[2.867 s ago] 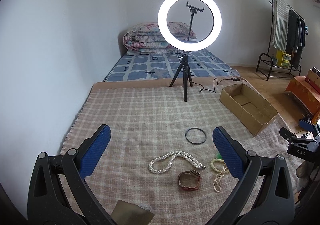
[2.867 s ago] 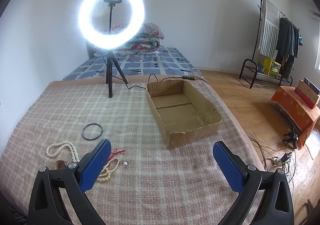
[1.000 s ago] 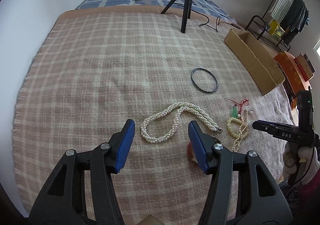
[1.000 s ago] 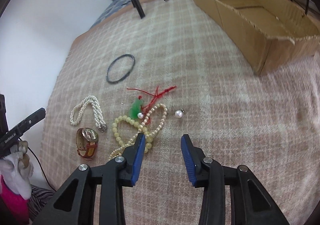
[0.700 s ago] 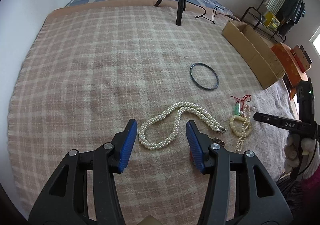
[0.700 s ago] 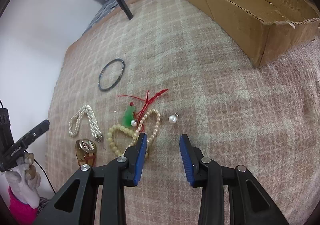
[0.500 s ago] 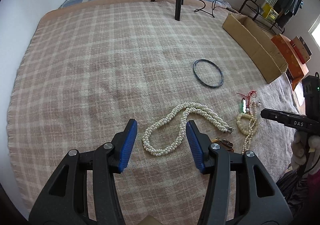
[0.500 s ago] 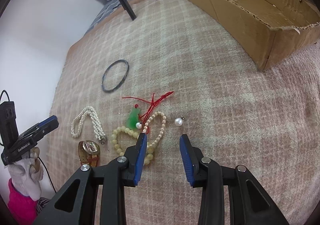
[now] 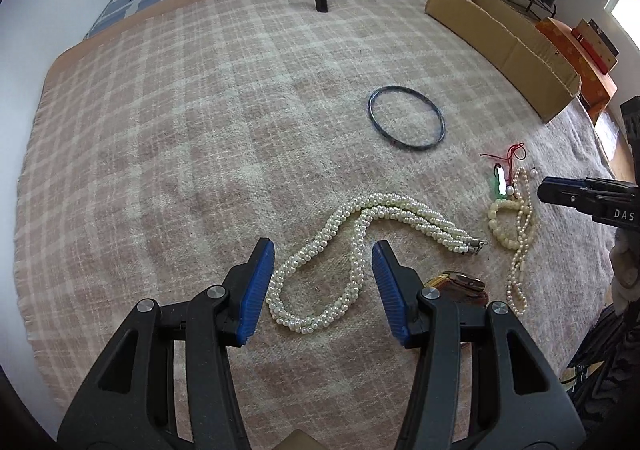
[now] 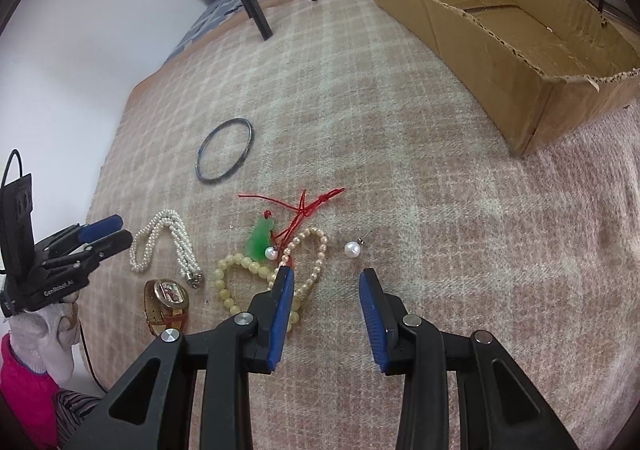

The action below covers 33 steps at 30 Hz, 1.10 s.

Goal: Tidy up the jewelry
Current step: 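Move the right tool toward the twisted pearl necklace and lower it, then close the right tool on the twisted pearl necklace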

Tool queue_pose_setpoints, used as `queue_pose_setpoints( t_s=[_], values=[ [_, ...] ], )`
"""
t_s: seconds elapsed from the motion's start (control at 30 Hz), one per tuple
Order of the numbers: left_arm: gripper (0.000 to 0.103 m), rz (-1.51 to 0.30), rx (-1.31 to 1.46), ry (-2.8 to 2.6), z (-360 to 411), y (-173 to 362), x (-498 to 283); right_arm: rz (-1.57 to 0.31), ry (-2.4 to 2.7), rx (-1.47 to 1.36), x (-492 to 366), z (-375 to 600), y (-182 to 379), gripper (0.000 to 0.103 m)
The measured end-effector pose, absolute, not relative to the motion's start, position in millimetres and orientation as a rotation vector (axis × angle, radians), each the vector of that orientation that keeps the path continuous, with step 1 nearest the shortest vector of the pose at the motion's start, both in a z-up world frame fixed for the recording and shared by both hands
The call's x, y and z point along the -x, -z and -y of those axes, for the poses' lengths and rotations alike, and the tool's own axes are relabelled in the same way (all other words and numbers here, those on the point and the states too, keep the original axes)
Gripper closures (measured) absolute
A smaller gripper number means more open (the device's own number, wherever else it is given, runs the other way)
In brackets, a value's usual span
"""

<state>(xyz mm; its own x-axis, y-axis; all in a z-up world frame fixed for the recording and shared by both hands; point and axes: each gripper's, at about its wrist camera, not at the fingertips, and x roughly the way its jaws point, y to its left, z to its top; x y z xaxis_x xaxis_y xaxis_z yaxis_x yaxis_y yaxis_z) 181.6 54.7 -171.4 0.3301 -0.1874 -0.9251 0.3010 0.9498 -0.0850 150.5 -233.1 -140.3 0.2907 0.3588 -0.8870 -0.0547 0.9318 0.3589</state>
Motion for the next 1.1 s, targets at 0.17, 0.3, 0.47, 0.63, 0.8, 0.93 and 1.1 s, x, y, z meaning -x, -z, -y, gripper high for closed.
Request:
queue_pose_setpoints(
  t_s=[0.17, 0.3, 0.47, 0.63, 0.8, 0.93, 1.1],
  values=[
    [0.079, -1.223, -0.139, 0.31, -54, 181, -177, -1.258, -0.285, -0.267, -151, 231, 143, 0.067],
    [0.08, -1.235, -0.141, 0.318, -54, 186, -176, -1.261, -0.285, -0.263, -152, 230, 144, 0.067],
    [0.08, -1.239, -0.133, 0.333, -53, 182, -174, -1.255, -0.289, -0.248, -153, 227, 143, 0.067],
    [0.079, -1.243, -0.143, 0.348, -50, 183, -173, -1.256, -0.291, -0.237, -153, 225, 143, 0.067],
    [0.079, -1.254, -0.19, 0.362, -43, 188, -171, -1.251, -0.297, -0.23, -153, 224, 143, 0.067],
    [0.079, -1.271, -0.203, 0.368, -39, 196, -172, -1.255, -0.295, -0.219, -153, 223, 144, 0.067],
    [0.079, -1.267, -0.236, 0.367, -32, 206, -176, -1.261, -0.288, -0.227, -155, 223, 146, 0.067]
  ],
)
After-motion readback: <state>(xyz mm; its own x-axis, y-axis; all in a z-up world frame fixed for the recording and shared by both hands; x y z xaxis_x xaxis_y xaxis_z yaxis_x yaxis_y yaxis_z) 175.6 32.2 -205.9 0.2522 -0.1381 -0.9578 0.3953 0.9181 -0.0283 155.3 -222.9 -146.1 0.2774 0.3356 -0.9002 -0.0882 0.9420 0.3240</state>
